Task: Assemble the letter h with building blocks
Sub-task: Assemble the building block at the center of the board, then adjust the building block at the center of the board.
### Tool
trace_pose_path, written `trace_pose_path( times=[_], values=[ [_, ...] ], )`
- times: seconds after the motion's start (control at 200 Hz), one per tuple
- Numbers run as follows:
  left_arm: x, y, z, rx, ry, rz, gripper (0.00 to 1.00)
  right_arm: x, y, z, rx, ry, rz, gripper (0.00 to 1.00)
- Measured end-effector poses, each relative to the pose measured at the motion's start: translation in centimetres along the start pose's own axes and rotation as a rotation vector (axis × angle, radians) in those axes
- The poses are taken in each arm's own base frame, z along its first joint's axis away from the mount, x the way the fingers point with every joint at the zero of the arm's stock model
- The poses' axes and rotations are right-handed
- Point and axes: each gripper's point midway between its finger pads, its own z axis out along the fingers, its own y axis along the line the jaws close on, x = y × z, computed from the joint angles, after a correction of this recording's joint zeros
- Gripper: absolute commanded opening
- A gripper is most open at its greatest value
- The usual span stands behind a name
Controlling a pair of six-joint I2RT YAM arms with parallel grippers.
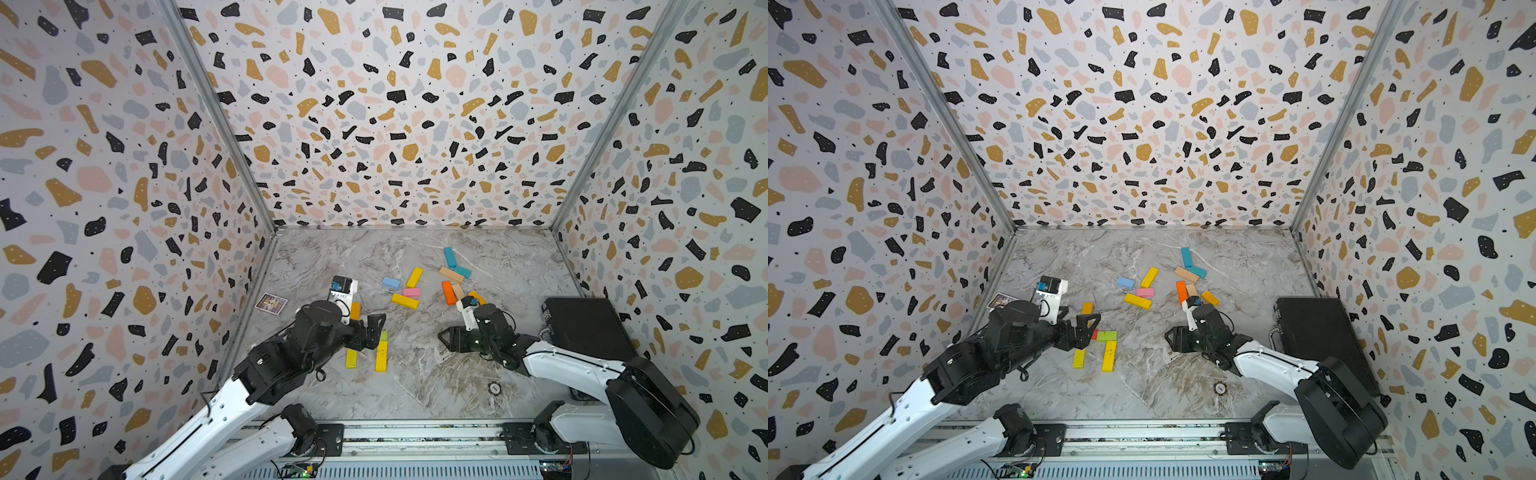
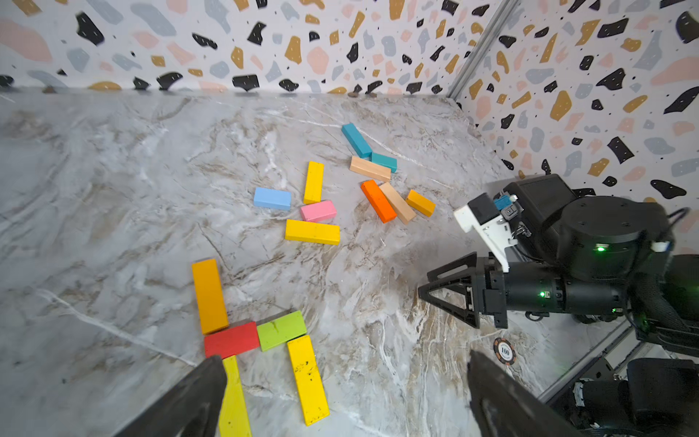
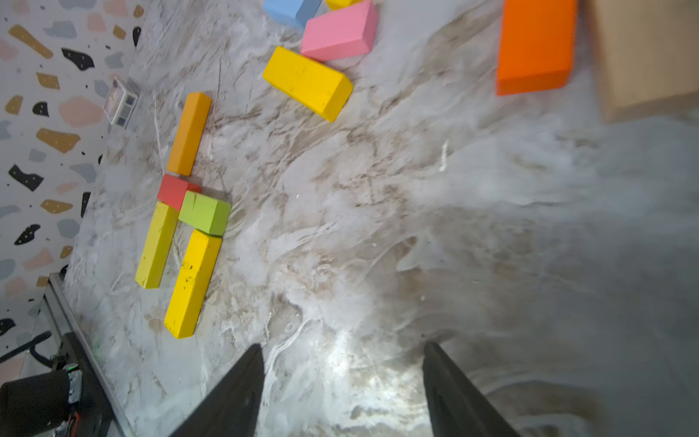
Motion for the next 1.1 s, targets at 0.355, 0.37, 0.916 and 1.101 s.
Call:
trace_pose_path(
  times=[0.355,0.37,0.916,1.101],
  values=[
    [2.1,1.1,-1.1,-0.009,0.034,0.074,0.99,-5.5,4.3,5.3,0.12,0.067,-0.225,0.79],
    [2.2,1.1,-1.2,-0.006,0.037,0.075,0.99,-5.9,4.4,5.6,0.125,0.07,-0.235,0.8],
    [2.5,0.6,-1.7,0.034,0.039,0.08,0.99,-9.5,0.6,13.7,0.186,0.289,-0.31,0.77],
    [2.6,0.5,-1.8,0.045,0.039,0.079,0.99,-9.9,1.7,13.8,0.158,0.307,-0.338,0.75]
  ],
)
